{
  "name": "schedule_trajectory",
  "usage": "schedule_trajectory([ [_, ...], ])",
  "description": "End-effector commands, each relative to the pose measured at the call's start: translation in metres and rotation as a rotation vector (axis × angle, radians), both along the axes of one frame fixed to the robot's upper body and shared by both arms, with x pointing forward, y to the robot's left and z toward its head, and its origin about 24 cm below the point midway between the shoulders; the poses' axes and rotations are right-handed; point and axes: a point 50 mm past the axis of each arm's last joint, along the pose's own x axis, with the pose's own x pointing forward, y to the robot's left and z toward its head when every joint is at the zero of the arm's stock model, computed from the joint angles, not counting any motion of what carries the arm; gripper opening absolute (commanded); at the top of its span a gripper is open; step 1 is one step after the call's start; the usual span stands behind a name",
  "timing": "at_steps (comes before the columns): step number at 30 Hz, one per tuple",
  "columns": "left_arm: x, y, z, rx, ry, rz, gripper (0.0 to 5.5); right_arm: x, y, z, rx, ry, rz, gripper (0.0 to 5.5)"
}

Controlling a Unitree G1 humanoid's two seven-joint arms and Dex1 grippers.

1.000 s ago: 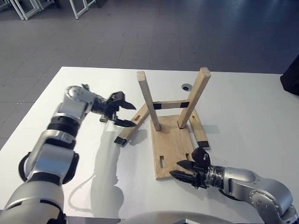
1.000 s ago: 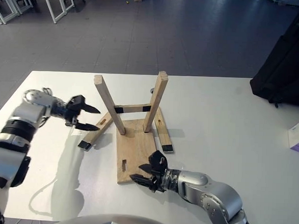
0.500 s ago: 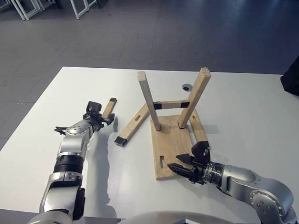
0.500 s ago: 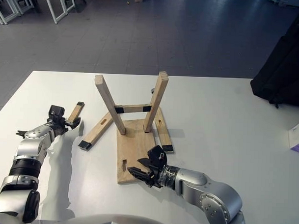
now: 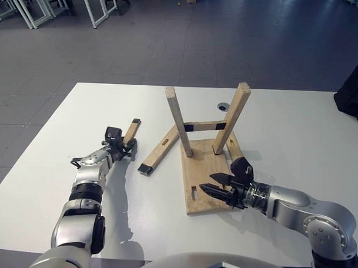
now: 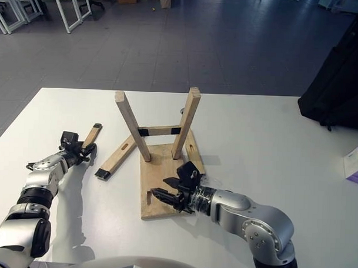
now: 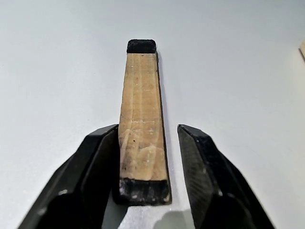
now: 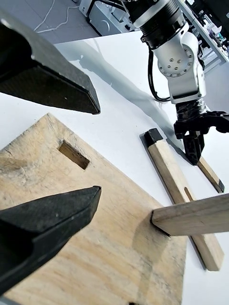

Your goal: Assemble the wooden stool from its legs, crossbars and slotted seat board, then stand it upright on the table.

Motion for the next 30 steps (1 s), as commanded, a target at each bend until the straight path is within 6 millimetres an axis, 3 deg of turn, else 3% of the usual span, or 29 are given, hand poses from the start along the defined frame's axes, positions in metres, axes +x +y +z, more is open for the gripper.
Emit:
schedule_trajectory([
  [1,-0.085,-0.008,-0.094,-0.069,0.434,0.187,1.60,0.005,-0.001,0.007,0.006,0.001,0.016,2.77],
  [5,-0.094,-0.019,-0.103,-0.144,0.408,0.254,1.33,0.008,0.000,0.008,0.006,0.001,0.019,2.77],
  [7,-0.081,-0.029,-0.090,-0.229,0.223,0.278,1.32,0.011,0.001,0.012,0.023,-0.015,-0.004,2.77],
  [9,-0.071,-0.034,-0.062,-0.225,-0.031,0.293,1.32,0.018,0.002,0.015,0.046,-0.038,-0.051,2.77],
  [10,-0.066,-0.038,-0.035,-0.185,-0.189,0.272,1.32,0.023,0.002,0.019,0.061,-0.051,-0.084,2.77],
  [13,-0.055,-0.061,0.071,-0.046,-0.667,0.181,1.32,0.048,0.005,0.045,0.123,-0.147,-0.147,2.77],
  [17,-0.039,-0.096,0.207,0.016,-1.175,0.040,1.32,0.080,0.013,0.109,0.272,-0.337,-0.157,2.77],
  [20,-0.047,-0.108,0.258,0.032,-1.352,-0.025,1.32,0.093,0.012,0.153,0.456,-0.367,-0.118,2.77],
  [22,-0.050,-0.125,0.267,0.030,-1.362,-0.134,1.32,0.100,0.013,0.170,0.547,-0.352,-0.101,2.77],
  [25,-0.049,-0.149,0.254,-0.037,-1.259,-0.264,1.32,0.099,0.021,0.182,0.627,-0.309,-0.047,2.77],
  [30,-0.046,-0.156,0.242,-0.067,-1.164,-0.295,1.32,0.095,0.022,0.196,0.707,-0.271,0.007,2.77],
])
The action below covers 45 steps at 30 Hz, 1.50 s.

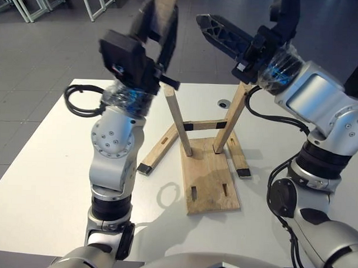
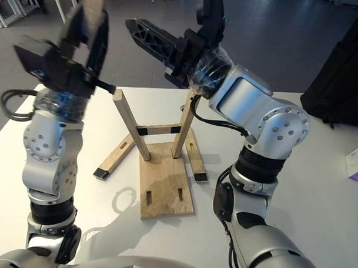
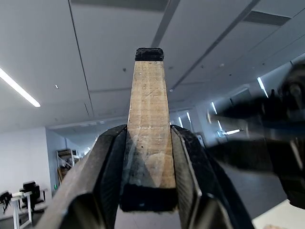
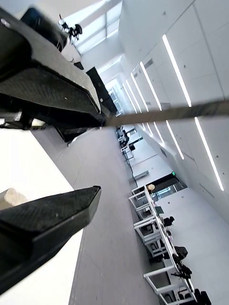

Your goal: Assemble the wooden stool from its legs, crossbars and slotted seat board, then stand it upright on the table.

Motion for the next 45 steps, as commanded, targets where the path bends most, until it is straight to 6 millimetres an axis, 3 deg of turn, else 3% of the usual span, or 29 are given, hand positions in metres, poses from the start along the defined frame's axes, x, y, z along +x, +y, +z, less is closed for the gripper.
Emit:
schedule_trajectory([
  [1,0.001,-0.003,-0.004,0.016,0.044,-0.026,1.32,-0.003,0.001,0.016,0.038,-0.016,0.038,2.77],
  [14,0.000,-0.014,-0.022,0.032,0.128,-0.063,1.32,0.025,0.007,0.019,-0.018,0.038,0.001,2.77],
  [20,-0.001,-0.018,-0.043,0.050,0.229,-0.124,1.32,0.031,0.013,0.021,-0.008,0.033,0.028,2.77],
  [27,0.001,-0.014,-0.038,0.055,0.218,-0.115,1.32,0.033,0.013,0.004,-0.047,0.088,0.042,1.35],
  [32,-0.002,-0.015,-0.028,0.044,0.201,-0.156,1.32,0.037,0.003,-0.007,-0.098,0.092,-0.063,0.42],
  [36,-0.002,-0.016,-0.026,0.025,0.215,-0.187,1.32,0.042,-0.007,-0.006,-0.094,0.081,-0.147,0.41],
  [37,-0.002,-0.016,-0.027,0.017,0.229,-0.201,1.70,0.042,-0.010,-0.005,-0.086,0.078,-0.161,0.41],
  [39,-0.002,-0.015,-0.034,0.027,0.272,-0.222,2.00,0.043,-0.029,0.006,-0.049,0.053,-0.245,0.41],
  [42,-0.001,-0.012,-0.045,0.039,0.326,-0.195,2.49,0.036,-0.081,0.026,0.027,0.001,-0.466,0.41],
  [45,0.002,-0.001,-0.054,0.016,0.379,-0.116,2.96,0.017,-0.140,0.010,0.037,0.029,-0.748,0.41],
])
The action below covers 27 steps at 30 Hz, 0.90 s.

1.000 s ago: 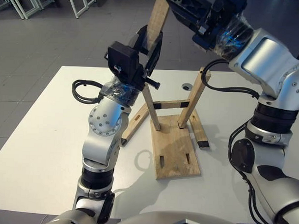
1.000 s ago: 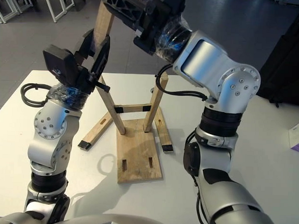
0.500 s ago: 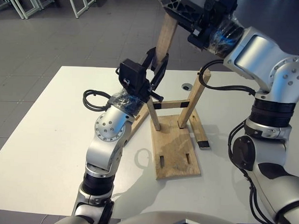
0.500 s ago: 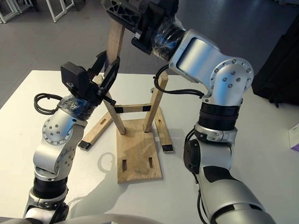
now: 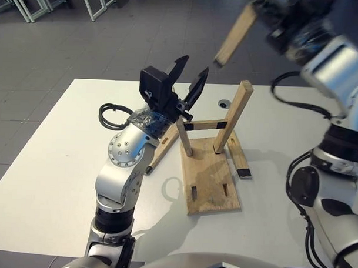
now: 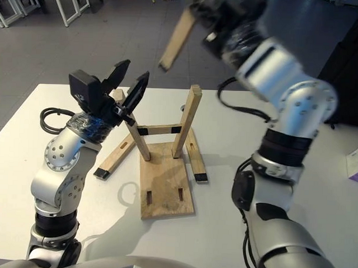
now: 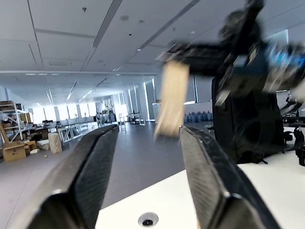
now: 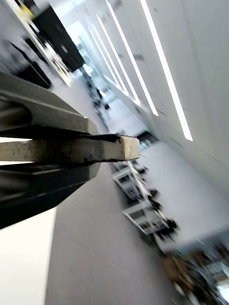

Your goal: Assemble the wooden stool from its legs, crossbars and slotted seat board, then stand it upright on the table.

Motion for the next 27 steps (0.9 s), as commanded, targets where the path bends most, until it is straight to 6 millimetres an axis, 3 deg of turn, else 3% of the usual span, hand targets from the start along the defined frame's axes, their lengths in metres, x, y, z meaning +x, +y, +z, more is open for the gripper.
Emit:
schedule_trajectory([
  [1,0.006,0.020,-0.014,-0.009,0.087,0.161,3.12,-0.024,-0.065,-0.030,-0.008,0.061,-0.346,0.41],
  [3,0.009,0.040,-0.015,-0.056,0.092,0.316,3.38,-0.030,-0.068,-0.072,-0.103,0.168,-0.448,0.41],
  [6,0.014,0.062,-0.006,-0.132,0.055,0.481,3.38,-0.035,-0.032,-0.138,-0.166,0.320,-0.413,0.41],
  [8,0.020,0.071,-0.009,-0.140,0.075,0.523,3.38,-0.034,-0.011,-0.163,-0.171,0.366,-0.387,0.41],
  [15,0.021,0.075,-0.039,-0.104,0.194,0.562,3.38,-0.017,0.006,-0.196,-0.168,0.400,-0.374,0.41],
  [20,0.023,0.072,-0.044,-0.091,0.209,0.553,3.38,-0.001,0.010,-0.221,-0.186,0.436,-0.373,0.41],
  [27,0.025,0.072,-0.045,-0.087,0.209,0.557,3.38,0.011,0.008,-0.231,-0.192,0.432,-0.379,0.41],
])
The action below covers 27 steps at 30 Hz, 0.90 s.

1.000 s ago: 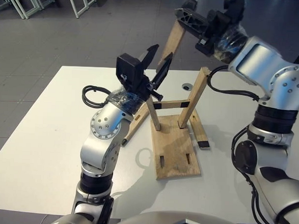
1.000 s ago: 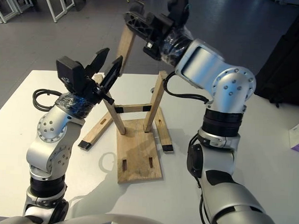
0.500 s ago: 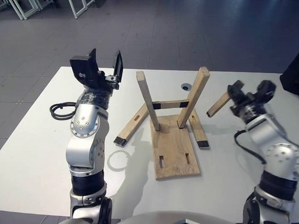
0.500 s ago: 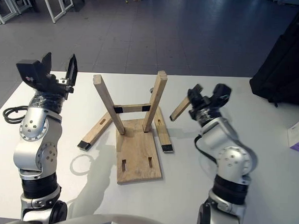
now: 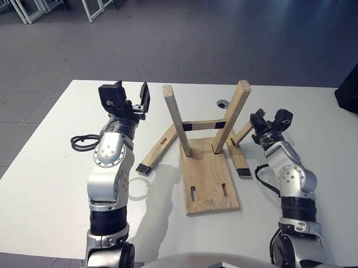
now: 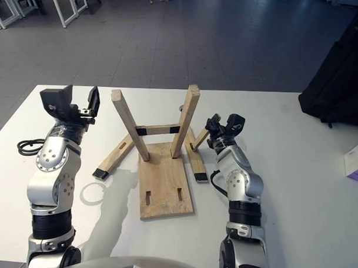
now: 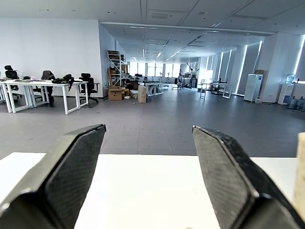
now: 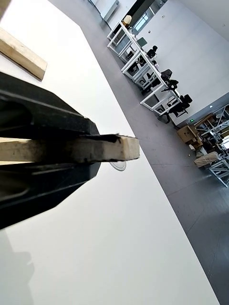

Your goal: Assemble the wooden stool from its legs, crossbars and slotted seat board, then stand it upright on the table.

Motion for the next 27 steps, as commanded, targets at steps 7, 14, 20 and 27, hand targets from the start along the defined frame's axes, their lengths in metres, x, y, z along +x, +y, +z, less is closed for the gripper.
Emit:
schedule_trajectory([
  [7,0.003,-0.003,0.000,0.005,-0.005,-0.010,3.38,0.006,0.002,-0.017,-0.028,0.024,-0.004,0.41],
  [14,0.003,-0.005,-0.001,0.002,0.001,-0.019,3.38,0.015,0.002,-0.009,-0.024,-0.009,-0.018,0.41],
  [20,0.003,-0.006,-0.002,0.001,0.005,-0.020,3.38,0.020,0.005,0.002,-0.012,-0.044,-0.016,0.41],
  [27,0.003,-0.006,-0.005,0.007,0.015,-0.024,3.38,0.022,0.007,0.018,0.011,-0.085,-0.013,0.41],
])
